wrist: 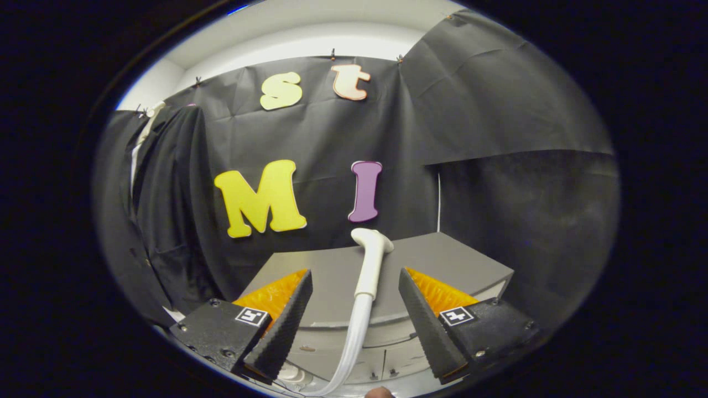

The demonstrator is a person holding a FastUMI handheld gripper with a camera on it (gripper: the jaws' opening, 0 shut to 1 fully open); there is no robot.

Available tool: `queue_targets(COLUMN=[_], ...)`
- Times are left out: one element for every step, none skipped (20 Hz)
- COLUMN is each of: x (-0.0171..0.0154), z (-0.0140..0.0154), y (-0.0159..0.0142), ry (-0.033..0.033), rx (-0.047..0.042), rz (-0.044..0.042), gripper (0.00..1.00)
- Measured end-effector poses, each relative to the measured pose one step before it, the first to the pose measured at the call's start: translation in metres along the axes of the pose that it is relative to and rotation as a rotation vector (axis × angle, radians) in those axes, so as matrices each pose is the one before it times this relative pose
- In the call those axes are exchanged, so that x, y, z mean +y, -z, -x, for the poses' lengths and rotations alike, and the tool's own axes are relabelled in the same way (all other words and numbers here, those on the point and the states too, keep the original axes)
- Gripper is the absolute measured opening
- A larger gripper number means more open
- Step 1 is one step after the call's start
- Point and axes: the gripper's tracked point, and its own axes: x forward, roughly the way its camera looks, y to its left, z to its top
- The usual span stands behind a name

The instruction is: Iron the clothes twice with a garment steamer, once on the left side and once on the right side.

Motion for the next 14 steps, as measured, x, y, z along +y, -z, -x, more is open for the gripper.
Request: queue_targets(x=[-0.00642,-0.00603,-0.00502,-0.00316,0.00187,0.00227,0.00152,0.00018,0.00234,0.00184,-0.00217,-0.00366,-0.00203,-0.00288], z=[-0.01539,-0.01566,-0.01676,-0.01489,-0.01228,-0.01204,-0.01189,-0.01107,-0.00929,-0.00808,-0.01032,-0.00823,-0.00536,-0.00539], y=[0.00084,0.00118,-0.00183,0.00087,0.00249,0.00134,0.00459,0.00538,0.00530,0.00113,0.00070,-0.00060,-0.00058,-0.00023], ry=[0.01221,0.01331,0.00847,0.00612,-0.01055,-0.01395,-0.00838,-0.00789,-0.02420,-0.01736,-0.00306,0.00546,0.00735,0.00765], rx=[0.03542,0.03063,0.01352,0.02465,0.02135,0.02449,0.03635,0.04577,0.03809,0.02746,0.02421,0.01934,0.01534,0.01991], rz=[0.00027,0.00470,0.01830,0.02162,0.01501,0.00290,-0.00578,-0.01420,-0.01900,-0.02075,-0.01149,-0.00743,-0.00814,-0.01189], gripper=[0.98,0.98,0.98,0.98,0.98,0.98,0.98,0.98,0.98,0.97,0.95,0.94,0.94,0.93])
